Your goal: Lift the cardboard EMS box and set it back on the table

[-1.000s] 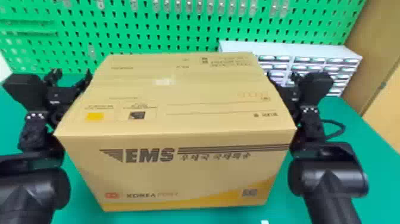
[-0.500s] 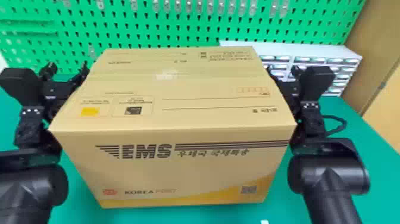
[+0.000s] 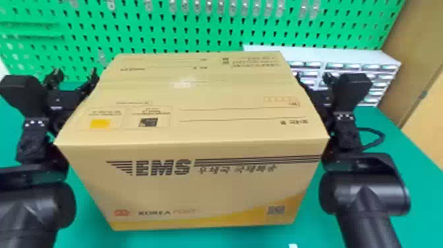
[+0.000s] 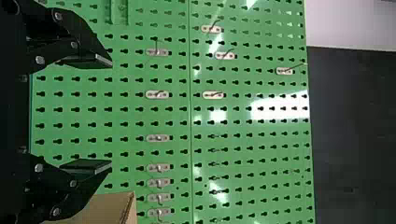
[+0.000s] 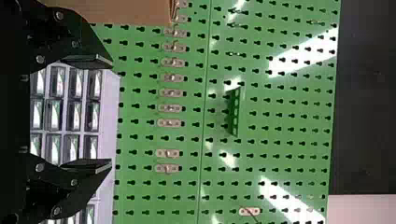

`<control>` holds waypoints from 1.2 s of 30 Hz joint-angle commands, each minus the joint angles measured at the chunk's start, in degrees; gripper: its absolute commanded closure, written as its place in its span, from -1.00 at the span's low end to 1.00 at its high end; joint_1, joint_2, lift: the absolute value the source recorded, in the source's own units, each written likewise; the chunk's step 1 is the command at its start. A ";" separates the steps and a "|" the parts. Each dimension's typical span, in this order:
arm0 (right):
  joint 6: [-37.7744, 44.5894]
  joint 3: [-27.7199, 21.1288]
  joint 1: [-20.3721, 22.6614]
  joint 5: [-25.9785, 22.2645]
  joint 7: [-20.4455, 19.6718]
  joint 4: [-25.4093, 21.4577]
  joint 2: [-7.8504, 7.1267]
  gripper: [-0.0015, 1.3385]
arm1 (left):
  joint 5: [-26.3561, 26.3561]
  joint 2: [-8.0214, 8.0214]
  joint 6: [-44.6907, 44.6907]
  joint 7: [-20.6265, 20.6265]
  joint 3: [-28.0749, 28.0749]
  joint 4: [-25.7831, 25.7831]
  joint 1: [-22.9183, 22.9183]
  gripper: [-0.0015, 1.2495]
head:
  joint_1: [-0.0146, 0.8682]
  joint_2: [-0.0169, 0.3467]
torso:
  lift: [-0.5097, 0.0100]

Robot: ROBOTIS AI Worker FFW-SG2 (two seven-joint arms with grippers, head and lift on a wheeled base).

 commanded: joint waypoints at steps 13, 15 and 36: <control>0.00 -0.18 0.00 0.00 0.00 -0.27 0.08 -0.24 | -0.03 0.00 -0.04 0.00 -0.05 -0.01 0.01 -0.22 | 0.57 -0.98 | 0.61; 0.00 -0.18 0.00 -0.09 0.00 -0.27 0.08 -0.24 | -0.03 0.00 0.05 0.00 -0.05 -0.01 0.01 -0.22 | 0.57 -0.98 | 0.61; 0.44 -0.44 0.00 -0.53 0.00 -0.44 0.08 -0.24 | -0.03 0.00 0.05 0.35 -0.05 -0.01 -0.08 -0.22 | 0.57 -0.98 | 0.61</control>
